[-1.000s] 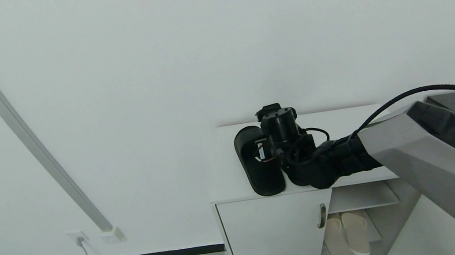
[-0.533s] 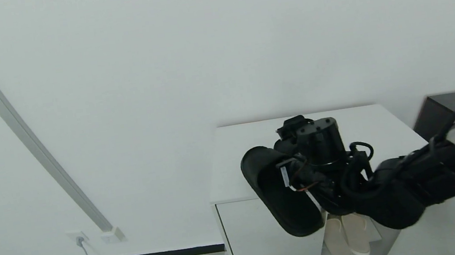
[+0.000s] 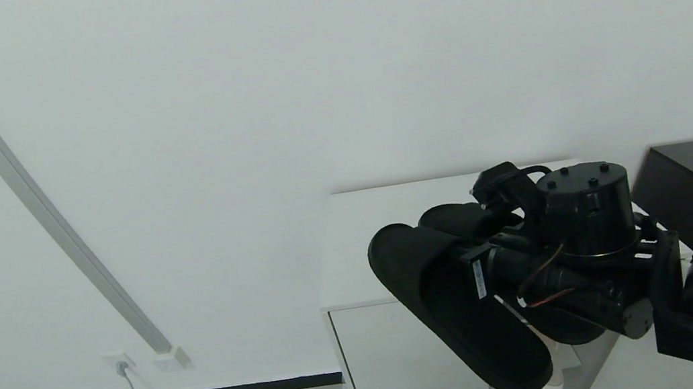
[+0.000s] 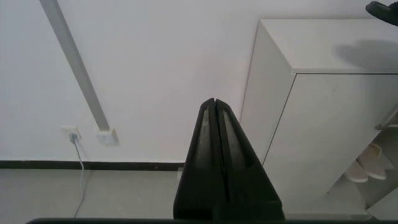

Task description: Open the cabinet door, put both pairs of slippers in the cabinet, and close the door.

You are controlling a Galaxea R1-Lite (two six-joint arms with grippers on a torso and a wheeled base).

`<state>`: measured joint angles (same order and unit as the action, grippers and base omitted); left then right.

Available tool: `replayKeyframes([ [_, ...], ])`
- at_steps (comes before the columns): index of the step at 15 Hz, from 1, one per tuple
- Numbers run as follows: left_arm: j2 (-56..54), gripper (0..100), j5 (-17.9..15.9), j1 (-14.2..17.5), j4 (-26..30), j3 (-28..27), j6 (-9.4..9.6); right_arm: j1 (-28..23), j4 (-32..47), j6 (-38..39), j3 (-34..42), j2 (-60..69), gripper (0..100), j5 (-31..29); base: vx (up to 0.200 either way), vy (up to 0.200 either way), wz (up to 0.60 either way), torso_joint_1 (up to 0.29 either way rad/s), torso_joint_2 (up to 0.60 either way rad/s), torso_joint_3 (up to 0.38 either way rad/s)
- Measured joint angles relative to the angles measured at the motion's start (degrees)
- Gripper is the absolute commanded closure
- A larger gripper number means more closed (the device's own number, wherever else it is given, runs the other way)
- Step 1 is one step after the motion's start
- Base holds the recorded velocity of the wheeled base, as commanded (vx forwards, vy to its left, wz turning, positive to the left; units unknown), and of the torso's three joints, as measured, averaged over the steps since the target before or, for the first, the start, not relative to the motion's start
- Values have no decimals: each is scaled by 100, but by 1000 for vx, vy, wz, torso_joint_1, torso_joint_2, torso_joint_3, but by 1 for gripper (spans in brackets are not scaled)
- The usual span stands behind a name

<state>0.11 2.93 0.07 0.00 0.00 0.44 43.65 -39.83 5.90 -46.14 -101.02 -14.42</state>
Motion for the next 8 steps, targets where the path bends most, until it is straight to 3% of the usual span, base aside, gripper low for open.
replayKeyframes([
  [8, -1, 100, -4, 0, 0, 0, -33, 63, 4, -10, 113, 61, 100, 2, -200, 0, 0, 5, 2, 4],
])
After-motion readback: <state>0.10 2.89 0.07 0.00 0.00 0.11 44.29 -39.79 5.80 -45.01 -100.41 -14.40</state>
